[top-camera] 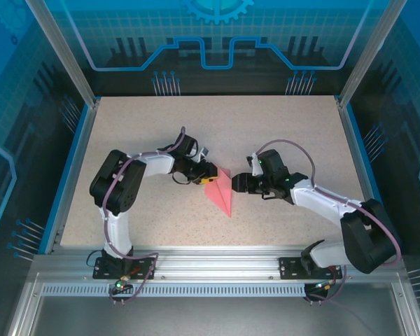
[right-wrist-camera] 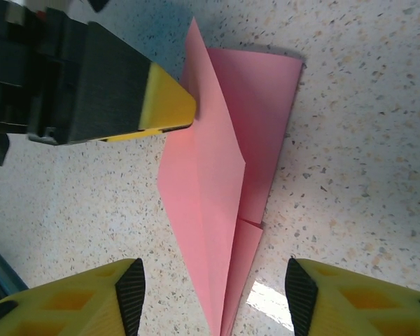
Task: Fold a paper plane with a square sheet of paper (fold left side to right side)
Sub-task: Turn over the paper at the center of the table.
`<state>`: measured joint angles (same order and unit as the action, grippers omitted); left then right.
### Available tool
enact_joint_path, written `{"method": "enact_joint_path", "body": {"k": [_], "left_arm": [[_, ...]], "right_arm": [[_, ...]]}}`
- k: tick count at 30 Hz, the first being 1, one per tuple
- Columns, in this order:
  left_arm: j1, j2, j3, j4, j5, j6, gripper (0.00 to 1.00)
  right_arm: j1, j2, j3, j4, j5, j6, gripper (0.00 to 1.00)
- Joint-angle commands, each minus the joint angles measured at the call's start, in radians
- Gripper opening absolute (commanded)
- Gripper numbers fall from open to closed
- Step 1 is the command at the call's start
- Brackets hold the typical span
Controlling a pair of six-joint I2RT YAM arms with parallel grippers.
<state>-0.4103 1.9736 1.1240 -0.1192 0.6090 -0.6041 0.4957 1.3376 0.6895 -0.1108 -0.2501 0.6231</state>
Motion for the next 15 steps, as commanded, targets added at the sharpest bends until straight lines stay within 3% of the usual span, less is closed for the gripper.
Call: {"method": "enact_joint_path", "body": {"k": [1,5,9,12,15], "left_arm": [[-0.013,0.030,0.042,0.022,0.042,-0.019,0.38],[-0.028,0.057,0.077,0.026,0.058,-0.023,0.36],[-0.032,0.061,0.100,0.023,0.064,-0.021,0.19],[-0.029,0.033,0.112,0.004,0.056,-0.003,0.10],[-0.008,-0.014,0.128,-0.026,0.047,0.012,0.06]], "right_arm": [[-0.027,-0.048,-0.031,0.042,-0.046,0.024,0.59],[-0.045,-0.069,-0.047,0.051,-0.104,0.029,0.62],[-0.068,-0.080,-0.056,0.050,-0.164,0.035,0.70],[-0.092,-0.084,-0.063,0.055,-0.217,0.041,0.81],[-0.122,-0.092,-0.074,0.066,-0.270,0.046,0.99]]}}
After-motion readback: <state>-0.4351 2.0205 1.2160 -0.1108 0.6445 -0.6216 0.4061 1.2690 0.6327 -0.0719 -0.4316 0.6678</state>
